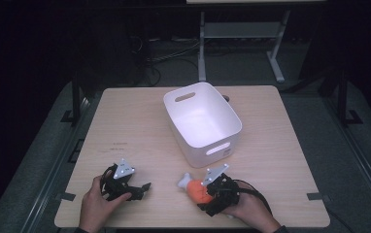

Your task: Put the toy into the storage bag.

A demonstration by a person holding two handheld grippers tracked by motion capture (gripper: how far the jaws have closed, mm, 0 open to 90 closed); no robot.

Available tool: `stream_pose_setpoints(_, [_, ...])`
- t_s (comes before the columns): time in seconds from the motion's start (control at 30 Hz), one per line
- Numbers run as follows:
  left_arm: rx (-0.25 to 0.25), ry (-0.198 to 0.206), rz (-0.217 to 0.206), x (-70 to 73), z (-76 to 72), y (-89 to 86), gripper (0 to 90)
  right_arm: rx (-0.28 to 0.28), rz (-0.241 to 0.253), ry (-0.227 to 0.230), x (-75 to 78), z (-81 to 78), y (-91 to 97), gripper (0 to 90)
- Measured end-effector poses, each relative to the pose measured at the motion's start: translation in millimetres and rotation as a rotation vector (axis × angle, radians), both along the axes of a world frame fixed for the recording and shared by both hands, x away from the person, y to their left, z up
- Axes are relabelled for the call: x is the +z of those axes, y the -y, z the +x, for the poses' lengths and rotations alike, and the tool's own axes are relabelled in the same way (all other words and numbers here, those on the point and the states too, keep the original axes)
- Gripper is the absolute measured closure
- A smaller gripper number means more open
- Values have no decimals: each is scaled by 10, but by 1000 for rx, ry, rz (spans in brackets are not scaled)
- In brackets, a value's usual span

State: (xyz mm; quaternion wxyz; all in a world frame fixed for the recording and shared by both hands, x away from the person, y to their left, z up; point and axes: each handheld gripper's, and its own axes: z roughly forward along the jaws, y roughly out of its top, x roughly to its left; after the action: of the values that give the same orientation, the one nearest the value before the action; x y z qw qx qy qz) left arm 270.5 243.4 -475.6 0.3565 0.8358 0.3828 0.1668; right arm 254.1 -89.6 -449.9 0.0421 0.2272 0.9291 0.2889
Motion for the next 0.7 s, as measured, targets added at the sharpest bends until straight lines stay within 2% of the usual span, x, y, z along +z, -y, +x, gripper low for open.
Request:
stream_pose_setpoints(0.37, [0,0,0,0,0,0,126,-7,4,7,57,-3,137,202])
stream_pose_setpoints(0.7, [1,0,-1,0,0,0,126,-62,13,12,106,-3,355,205])
